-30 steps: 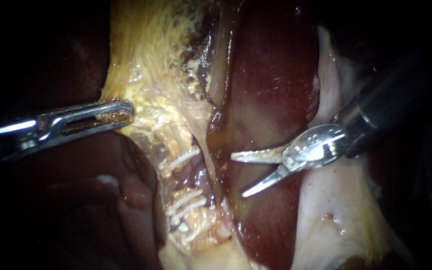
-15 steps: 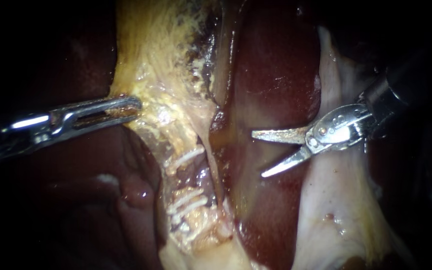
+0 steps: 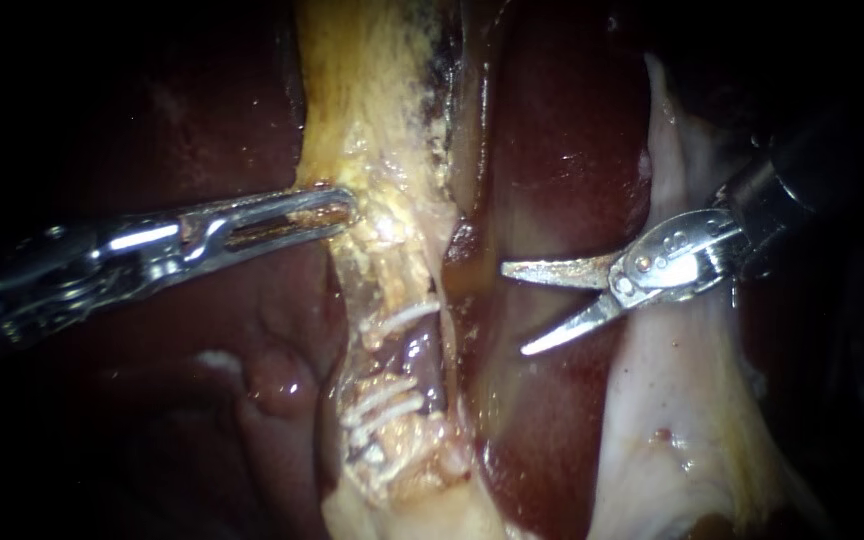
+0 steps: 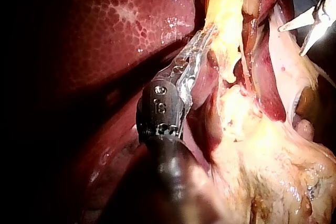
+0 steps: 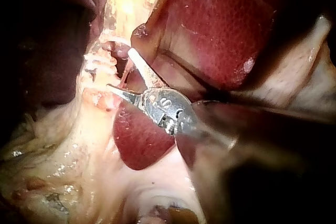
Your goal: Go back from the cut left tube
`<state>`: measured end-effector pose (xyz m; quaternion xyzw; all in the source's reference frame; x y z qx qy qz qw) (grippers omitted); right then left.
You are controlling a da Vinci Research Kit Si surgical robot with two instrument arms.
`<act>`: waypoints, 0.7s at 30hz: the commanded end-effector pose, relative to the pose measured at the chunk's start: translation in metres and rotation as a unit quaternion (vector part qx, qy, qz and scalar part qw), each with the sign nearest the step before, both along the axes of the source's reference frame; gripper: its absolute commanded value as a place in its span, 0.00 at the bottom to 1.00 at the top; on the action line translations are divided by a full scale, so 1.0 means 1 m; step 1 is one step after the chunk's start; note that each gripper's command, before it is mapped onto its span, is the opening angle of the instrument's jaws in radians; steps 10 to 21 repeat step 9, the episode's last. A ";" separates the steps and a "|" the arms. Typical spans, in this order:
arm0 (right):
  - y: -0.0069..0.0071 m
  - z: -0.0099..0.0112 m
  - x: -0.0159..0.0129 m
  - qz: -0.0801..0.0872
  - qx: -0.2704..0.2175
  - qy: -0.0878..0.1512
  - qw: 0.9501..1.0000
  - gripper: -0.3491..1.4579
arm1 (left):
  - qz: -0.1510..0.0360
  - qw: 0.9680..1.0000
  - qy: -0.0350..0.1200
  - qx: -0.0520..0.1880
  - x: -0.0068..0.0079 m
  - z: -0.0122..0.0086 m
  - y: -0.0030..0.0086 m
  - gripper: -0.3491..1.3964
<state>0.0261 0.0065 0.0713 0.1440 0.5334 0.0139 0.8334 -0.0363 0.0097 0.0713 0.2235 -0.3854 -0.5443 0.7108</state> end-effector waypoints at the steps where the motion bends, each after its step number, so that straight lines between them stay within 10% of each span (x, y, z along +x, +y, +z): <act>1: 0.0000 0.0000 0.0000 0.000 0.000 0.000 1.000 0.98 | 0.000 1.000 0.000 0.001 0.0000 0.0000 0.0000 0.00; 21: 0.0000 -0.0001 0.0000 0.000 0.000 0.000 1.000 0.98 | 0.001 1.000 0.000 0.001 0.0001 -0.0001 0.0000 0.00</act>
